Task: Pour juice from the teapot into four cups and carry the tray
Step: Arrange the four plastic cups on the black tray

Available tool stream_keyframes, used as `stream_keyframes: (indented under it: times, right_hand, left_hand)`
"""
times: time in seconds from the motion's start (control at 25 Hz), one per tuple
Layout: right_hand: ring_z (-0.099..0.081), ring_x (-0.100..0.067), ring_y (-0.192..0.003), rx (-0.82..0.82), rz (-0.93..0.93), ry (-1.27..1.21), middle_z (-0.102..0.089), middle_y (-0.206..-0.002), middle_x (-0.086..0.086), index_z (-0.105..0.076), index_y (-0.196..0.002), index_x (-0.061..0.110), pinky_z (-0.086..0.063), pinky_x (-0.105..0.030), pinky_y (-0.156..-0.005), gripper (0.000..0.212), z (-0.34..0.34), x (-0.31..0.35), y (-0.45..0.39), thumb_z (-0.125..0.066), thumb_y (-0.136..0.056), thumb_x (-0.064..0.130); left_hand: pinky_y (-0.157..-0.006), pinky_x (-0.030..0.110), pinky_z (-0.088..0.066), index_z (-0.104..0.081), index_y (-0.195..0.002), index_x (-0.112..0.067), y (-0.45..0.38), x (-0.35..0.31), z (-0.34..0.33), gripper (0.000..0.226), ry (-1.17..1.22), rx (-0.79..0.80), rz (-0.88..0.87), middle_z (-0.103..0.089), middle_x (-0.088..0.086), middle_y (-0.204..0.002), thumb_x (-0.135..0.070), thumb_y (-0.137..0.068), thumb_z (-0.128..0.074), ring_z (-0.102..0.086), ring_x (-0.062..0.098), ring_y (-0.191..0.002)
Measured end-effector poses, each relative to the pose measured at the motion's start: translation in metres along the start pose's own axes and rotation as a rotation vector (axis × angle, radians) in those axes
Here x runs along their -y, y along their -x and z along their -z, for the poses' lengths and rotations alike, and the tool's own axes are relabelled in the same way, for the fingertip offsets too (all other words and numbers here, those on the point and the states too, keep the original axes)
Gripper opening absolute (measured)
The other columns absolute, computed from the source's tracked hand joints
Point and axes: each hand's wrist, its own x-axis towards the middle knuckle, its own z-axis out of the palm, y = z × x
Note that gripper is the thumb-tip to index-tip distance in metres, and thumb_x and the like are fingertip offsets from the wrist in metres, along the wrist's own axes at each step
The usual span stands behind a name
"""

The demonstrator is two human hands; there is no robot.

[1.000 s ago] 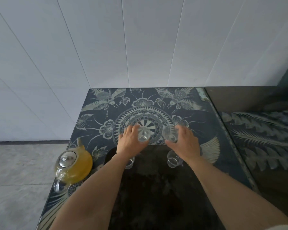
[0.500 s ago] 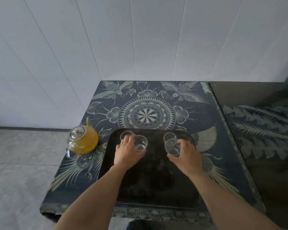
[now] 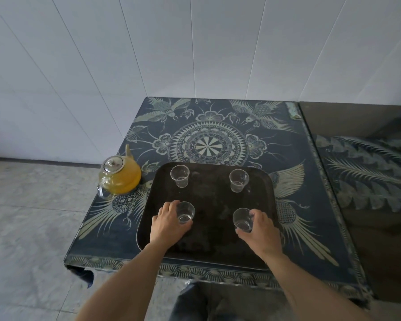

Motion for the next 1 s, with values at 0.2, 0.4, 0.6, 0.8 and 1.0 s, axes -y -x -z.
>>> stream_keyframes:
  times: [0.2, 0.4, 0.6, 0.8, 1.0]
  right_hand:
    - [-0.058, -0.021, -0.122, 0.049, 0.006, -0.023, -0.060, -0.133, 0.001, -0.048, -0.140, 0.021, -0.052, -0.043, -0.095, 0.073, -0.011, 0.004, 0.007, -0.076, -0.081, 0.053]
    - [-0.057, -0.022, -0.123, 0.061, 0.018, -0.026, -0.059, -0.135, 0.000, -0.045, -0.143, 0.021, -0.052, -0.044, -0.097, 0.073, -0.011, 0.008, 0.006, -0.075, -0.083, 0.051]
    - [-0.055, -0.024, -0.127, 0.099, 0.026, -0.015, -0.054, -0.141, -0.002, -0.035, -0.151, 0.022, -0.052, -0.044, -0.098, 0.085, -0.012, 0.005, 0.008, -0.075, -0.083, 0.053]
    - [-0.045, -0.027, -0.138, 0.087, 0.069, 0.001, -0.042, -0.153, -0.004, -0.021, -0.161, 0.022, -0.050, -0.044, -0.103, 0.107, -0.007, 0.003, 0.005, -0.071, -0.078, 0.069]
    - [-0.041, -0.026, -0.143, 0.010, 0.174, 0.080, -0.042, -0.156, -0.002, -0.027, -0.160, 0.022, -0.048, -0.042, -0.106, 0.100, 0.004, 0.008, 0.002, -0.051, -0.082, 0.081]
  left_hand:
    - [-0.098, 0.044, -0.042, -0.042, -0.139, -0.027, 0.006, 0.006, -0.007, 0.078, 0.009, 0.027, 0.038, -0.052, -0.005, -0.132, -0.061, -0.073, -0.063, -0.050, 0.019, -0.123]
    - [-0.098, 0.045, -0.042, -0.041, -0.139, -0.026, 0.006, 0.008, -0.009, 0.076, 0.007, 0.026, 0.049, -0.052, -0.004, -0.133, -0.061, -0.075, -0.063, -0.050, 0.021, -0.123]
    - [-0.101, 0.046, -0.042, -0.028, -0.148, -0.028, 0.011, 0.012, -0.009, 0.095, 0.011, 0.066, 0.059, -0.047, -0.001, -0.140, -0.059, -0.070, -0.071, -0.046, 0.022, -0.129]
    - [-0.106, 0.048, -0.040, -0.021, -0.152, -0.033, 0.015, 0.014, -0.003, 0.106, 0.025, 0.066, 0.067, -0.041, -0.002, -0.148, -0.078, -0.065, -0.062, -0.042, 0.023, -0.135]
    - [-0.108, 0.051, -0.036, -0.021, -0.153, -0.032, 0.021, 0.013, 0.011, 0.107, 0.010, -0.005, 0.082, -0.037, -0.002, -0.154, -0.093, -0.067, -0.039, -0.038, 0.024, -0.139]
